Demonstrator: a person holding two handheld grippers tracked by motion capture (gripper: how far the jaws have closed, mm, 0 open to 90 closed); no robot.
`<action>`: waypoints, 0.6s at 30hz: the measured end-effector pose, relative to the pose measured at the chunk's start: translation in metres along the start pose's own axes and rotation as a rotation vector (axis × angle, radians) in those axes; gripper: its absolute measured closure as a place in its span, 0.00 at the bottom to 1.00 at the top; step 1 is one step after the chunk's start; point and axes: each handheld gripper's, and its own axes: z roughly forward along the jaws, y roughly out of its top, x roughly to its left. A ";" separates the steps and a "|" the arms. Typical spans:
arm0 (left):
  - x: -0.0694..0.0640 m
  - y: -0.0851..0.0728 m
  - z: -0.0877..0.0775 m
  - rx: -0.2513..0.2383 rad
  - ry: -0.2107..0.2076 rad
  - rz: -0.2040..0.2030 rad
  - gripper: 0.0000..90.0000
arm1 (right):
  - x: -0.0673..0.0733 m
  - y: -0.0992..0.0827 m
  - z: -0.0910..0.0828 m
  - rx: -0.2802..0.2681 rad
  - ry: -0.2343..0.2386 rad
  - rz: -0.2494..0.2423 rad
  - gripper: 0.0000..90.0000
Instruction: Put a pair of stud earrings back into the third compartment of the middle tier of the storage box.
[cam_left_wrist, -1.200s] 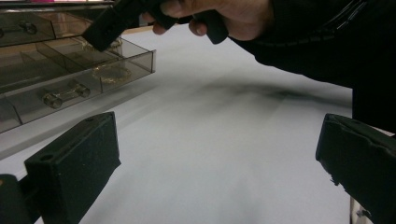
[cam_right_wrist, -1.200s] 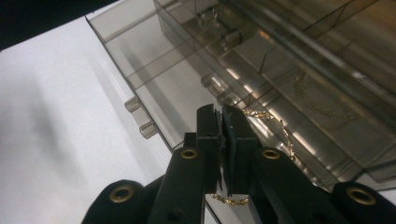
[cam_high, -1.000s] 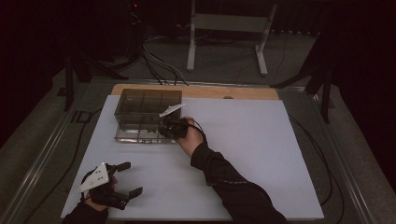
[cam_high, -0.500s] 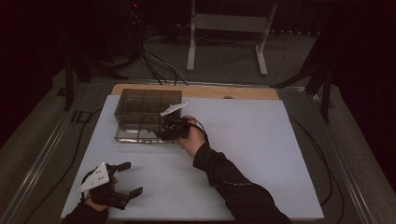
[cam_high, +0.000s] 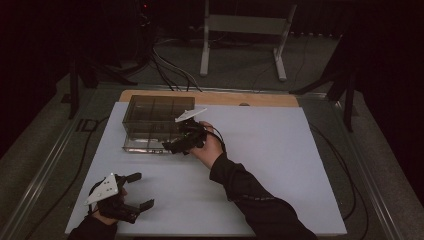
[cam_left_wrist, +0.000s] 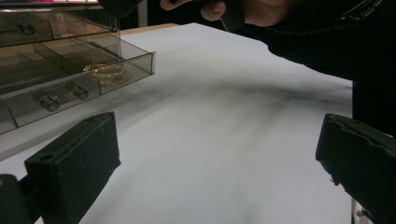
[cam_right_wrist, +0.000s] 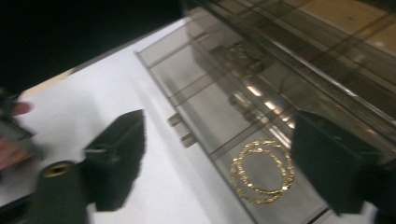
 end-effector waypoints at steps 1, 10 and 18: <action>0.000 0.000 0.000 0.000 0.000 0.000 0.01 | 0.000 0.000 -0.001 -0.005 0.001 -0.003 0.17; -0.001 0.000 0.001 0.007 0.002 0.007 0.01 | 0.003 -0.004 -0.006 0.010 0.018 -0.065 0.01; 0.000 -0.001 0.000 0.005 -0.001 0.008 0.01 | 0.007 -0.011 -0.006 -0.016 0.017 -0.093 0.00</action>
